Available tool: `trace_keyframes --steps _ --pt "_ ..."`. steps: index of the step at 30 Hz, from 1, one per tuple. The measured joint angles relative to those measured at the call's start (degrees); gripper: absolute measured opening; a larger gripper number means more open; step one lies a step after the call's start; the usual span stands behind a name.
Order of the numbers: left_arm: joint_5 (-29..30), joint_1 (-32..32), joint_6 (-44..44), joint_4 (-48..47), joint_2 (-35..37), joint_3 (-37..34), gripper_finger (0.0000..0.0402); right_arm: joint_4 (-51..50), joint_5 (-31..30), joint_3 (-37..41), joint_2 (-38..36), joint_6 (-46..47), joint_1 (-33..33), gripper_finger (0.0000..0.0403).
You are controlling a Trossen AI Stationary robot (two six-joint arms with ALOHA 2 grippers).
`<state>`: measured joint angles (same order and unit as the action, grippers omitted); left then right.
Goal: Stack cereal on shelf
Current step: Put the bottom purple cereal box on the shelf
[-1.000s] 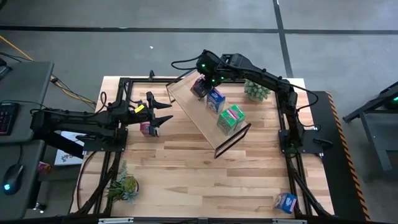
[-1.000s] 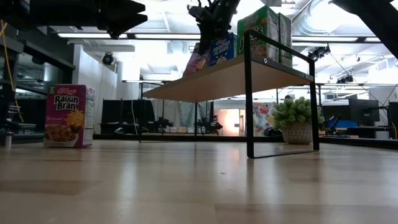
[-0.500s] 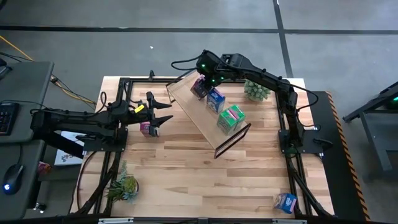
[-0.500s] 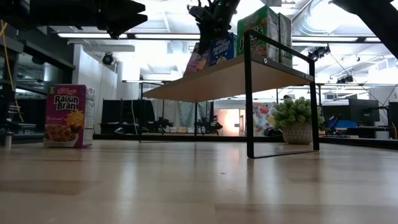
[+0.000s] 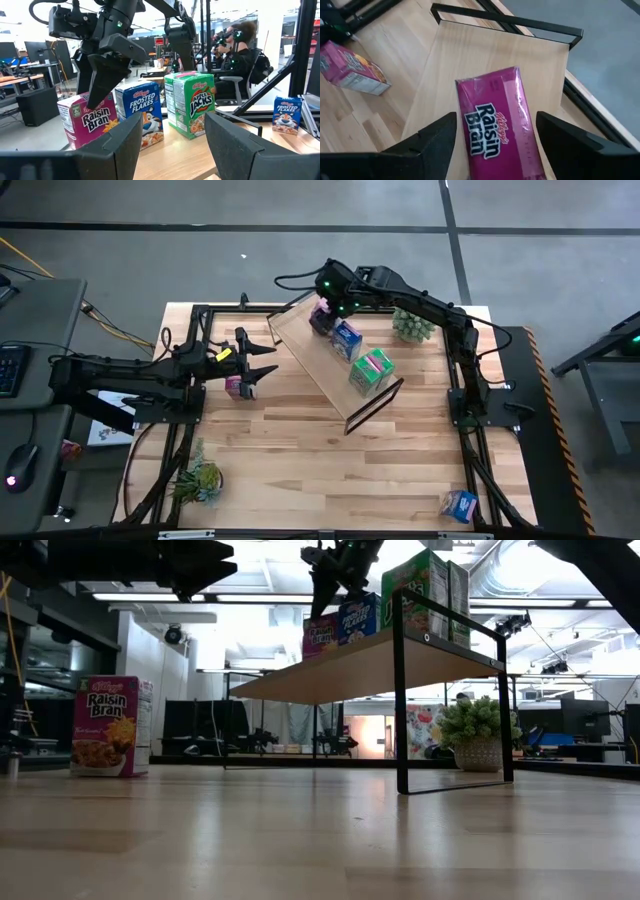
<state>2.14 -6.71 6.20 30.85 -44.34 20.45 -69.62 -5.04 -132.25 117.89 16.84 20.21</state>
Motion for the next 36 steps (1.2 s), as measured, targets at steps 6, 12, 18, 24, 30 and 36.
trace_keyframes --steps 6,12,18,24,30,36 --pt "0.01 0.01 0.00 -0.04 0.00 0.00 0.0204 0.45 1.27 0.00 -0.20 3.64 0.00 0.0266" --pt "0.01 0.01 -0.01 -0.07 0.00 0.00 0.0204 -0.23 0.97 0.00 -1.17 3.55 0.43 0.0266" --pt "0.01 0.01 -0.02 -0.12 0.02 0.00 0.0204 -1.73 0.68 -0.09 -2.81 1.17 1.64 0.0266" --pt "-0.01 0.01 -0.02 -0.13 0.00 0.00 0.0204 -2.20 0.45 -0.09 -4.04 -1.42 2.88 0.0266" --pt "0.01 0.04 -0.13 -0.11 0.02 0.00 0.0204 -4.90 -6.37 -0.09 -4.04 -3.53 4.43 0.0221" --pt "-0.01 0.04 -0.13 -0.13 0.01 0.00 0.0204 -5.92 -8.13 -0.09 -3.85 -5.66 5.46 0.0044"
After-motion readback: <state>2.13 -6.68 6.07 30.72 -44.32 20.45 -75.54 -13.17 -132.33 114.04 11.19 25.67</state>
